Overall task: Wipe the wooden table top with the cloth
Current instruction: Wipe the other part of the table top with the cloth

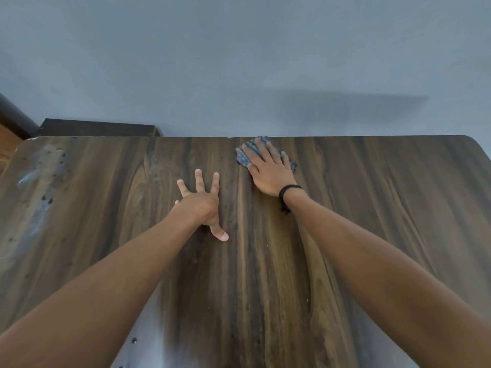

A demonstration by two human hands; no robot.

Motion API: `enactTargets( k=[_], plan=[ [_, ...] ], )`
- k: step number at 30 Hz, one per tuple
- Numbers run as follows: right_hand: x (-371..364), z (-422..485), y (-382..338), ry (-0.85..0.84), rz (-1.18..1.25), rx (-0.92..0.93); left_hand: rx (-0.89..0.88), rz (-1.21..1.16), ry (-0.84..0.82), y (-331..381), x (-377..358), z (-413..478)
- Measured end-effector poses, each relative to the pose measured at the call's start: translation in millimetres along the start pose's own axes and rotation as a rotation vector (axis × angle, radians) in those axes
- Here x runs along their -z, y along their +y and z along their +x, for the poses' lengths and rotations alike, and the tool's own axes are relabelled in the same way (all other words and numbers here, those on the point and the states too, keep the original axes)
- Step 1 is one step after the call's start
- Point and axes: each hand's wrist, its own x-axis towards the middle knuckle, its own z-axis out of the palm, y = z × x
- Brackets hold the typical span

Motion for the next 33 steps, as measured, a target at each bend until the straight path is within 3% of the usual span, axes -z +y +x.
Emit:
enactTargets(
  k=[2,5,9,13,18,21,22,26,30,33],
  plan=[
    [2.3,5.8,6.6,-0.001,0.012,0.014,-0.006,-0.003,0.009,-1.3,-0.2,-0.8],
    [7.5,19.8,-5.4,0.008,0.075,-0.172,0.009,0.005,-0.005,-1.6,0.0,-1.8],
    [0.9,11.1,-6.1,-0.043,-0.021,0.095,-0.002,0.012,0.010,-1.0,0.2,0.3],
    [23.2,23.5,25.5,-0.005,0.089,-0.235,-0.015,-0.006,0.014,-3.4,-2.1,-2.4],
    [15.8,6.4,36.1,-0.014,-0.019,-0.027,-0.045,-0.026,0.042,-6.5,-3.4,0.2],
    [34.0,21.5,49.5,0.015,0.075,-0.339,-0.037,-0.023,0.031,-6.5,-4.3,-0.5],
    [31.4,22.7,39.8,0.024,0.078,-0.367,-0.033,-0.022,0.029,-5.8,-4.3,0.4],
    [1.4,18.3,-8.2,0.001,-0.012,-0.013,-0.023,-0.015,0.032,-3.4,-1.3,3.1],
    [4.0,42.3,-27.2,0.014,0.082,-0.175,-0.006,-0.009,0.018,-3.9,-1.9,3.2],
    [-5.1,31.9,-35.8,-0.023,-0.008,0.023,-0.020,-0.004,0.035,-4.8,-3.2,5.7]
  ],
)
